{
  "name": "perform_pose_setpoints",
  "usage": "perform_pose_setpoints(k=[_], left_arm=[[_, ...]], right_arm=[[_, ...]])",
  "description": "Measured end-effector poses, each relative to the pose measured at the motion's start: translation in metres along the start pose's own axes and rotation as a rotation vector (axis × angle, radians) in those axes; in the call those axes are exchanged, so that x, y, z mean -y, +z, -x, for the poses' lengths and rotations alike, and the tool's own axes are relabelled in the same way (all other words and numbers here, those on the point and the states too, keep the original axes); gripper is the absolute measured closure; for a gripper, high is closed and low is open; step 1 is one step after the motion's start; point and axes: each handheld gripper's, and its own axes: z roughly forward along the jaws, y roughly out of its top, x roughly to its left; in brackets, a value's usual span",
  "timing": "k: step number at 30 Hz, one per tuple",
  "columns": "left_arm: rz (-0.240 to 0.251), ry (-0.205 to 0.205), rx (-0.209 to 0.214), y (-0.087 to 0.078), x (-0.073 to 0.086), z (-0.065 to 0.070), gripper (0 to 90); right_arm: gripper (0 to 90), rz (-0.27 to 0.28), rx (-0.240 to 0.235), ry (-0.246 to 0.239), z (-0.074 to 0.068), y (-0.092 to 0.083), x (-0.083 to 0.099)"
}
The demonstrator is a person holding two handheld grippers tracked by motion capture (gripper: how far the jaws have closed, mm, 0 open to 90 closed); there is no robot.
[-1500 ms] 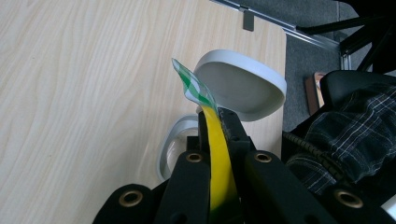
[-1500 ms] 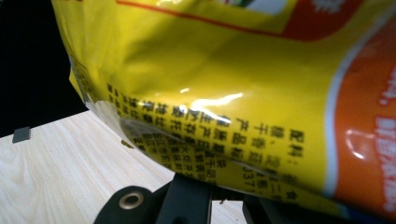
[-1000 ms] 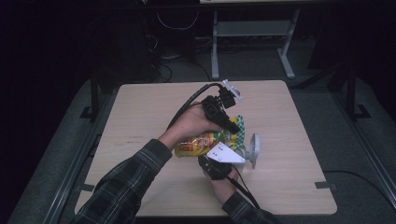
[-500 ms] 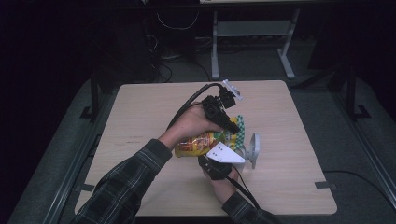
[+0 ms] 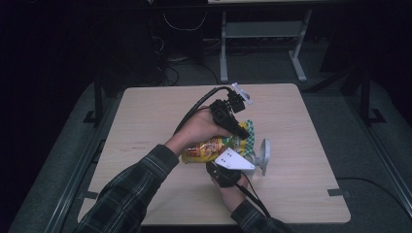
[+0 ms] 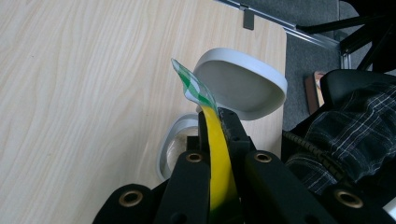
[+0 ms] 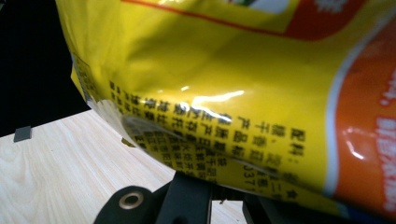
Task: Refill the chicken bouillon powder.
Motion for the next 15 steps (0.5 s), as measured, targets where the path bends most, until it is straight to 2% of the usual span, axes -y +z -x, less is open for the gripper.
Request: perform_pose_setpoints(k=[15], left_arm=[[-0.004,-0.003,-0.001,0.0004,0.0000,-0.0004,90.0]], right_arm=[[90.0,0.000,-0.002,0.000,0.0000,0.0001,0.0001]])
